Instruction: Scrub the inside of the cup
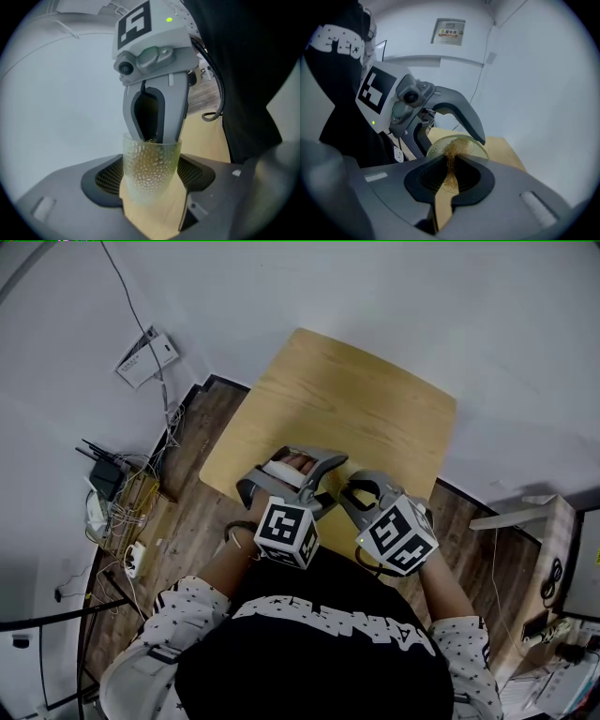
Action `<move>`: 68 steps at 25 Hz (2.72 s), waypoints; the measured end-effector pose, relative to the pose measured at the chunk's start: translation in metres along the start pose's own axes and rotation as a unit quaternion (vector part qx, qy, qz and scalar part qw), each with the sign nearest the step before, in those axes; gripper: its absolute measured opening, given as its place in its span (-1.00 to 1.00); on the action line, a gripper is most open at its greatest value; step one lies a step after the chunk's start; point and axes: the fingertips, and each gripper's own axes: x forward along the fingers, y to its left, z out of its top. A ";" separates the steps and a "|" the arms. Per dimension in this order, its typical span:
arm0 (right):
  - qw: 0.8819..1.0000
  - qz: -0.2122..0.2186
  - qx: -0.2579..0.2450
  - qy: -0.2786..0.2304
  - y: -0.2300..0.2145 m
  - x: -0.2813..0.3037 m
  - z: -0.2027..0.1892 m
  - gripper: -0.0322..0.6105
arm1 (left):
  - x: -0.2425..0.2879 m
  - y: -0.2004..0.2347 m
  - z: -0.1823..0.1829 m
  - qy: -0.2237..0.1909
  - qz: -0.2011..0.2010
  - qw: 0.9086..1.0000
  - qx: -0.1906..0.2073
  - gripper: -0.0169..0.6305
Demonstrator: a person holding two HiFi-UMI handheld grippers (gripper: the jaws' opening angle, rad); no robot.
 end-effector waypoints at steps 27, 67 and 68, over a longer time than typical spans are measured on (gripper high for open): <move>0.898 -0.031 -0.424 0.109 -0.001 -0.007 -0.026 -0.75 | 0.009 -0.003 0.012 -0.022 -0.038 0.998 -0.052 0.15; 0.975 0.083 0.195 -0.068 -0.001 -0.007 -0.010 -0.75 | 0.003 -0.008 0.007 0.035 -0.005 0.999 0.028 0.14; 0.971 0.089 0.210 -0.074 0.000 -0.007 -0.009 -0.75 | 0.002 -0.008 0.007 0.035 -0.003 0.999 0.028 0.14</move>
